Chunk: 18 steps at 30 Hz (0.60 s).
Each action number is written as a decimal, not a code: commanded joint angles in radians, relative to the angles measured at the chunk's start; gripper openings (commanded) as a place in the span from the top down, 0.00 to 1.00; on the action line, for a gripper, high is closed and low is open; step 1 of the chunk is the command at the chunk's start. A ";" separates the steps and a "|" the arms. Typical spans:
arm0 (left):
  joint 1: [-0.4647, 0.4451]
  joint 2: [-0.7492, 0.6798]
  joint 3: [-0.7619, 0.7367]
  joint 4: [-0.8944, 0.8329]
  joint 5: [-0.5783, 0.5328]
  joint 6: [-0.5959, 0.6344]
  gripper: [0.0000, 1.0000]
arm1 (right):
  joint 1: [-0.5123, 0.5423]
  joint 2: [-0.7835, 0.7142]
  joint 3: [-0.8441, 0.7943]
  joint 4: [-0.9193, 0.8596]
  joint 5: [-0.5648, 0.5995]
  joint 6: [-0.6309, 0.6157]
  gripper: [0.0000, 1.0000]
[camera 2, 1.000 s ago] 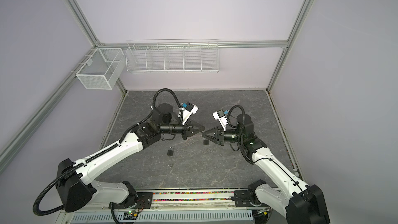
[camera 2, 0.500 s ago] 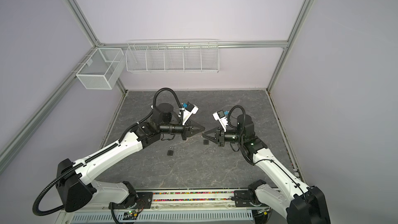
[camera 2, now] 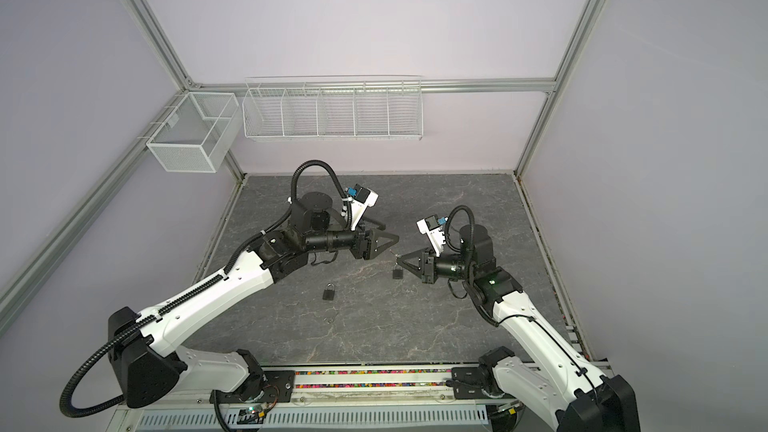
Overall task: Unlock with the key
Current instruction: 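Move the open left gripper down over the black padlock nearest it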
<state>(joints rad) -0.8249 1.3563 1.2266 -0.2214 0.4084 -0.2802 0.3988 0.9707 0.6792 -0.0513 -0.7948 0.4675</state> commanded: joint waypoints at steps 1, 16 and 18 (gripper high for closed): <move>0.000 0.022 0.030 -0.038 -0.197 -0.097 0.28 | -0.025 -0.006 0.009 -0.172 0.163 -0.018 0.94; -0.156 0.370 0.124 -0.213 -0.543 -0.321 0.27 | -0.333 -0.010 -0.122 -0.302 0.194 0.083 0.94; -0.166 0.430 0.166 -0.257 -0.555 -0.336 0.27 | -0.368 -0.007 -0.124 -0.326 0.219 0.086 0.94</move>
<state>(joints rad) -0.9825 1.7367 1.3270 -0.3943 -0.0807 -0.5606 0.0647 0.9787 0.5671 -0.3340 -0.6109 0.5343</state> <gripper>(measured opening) 0.734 0.067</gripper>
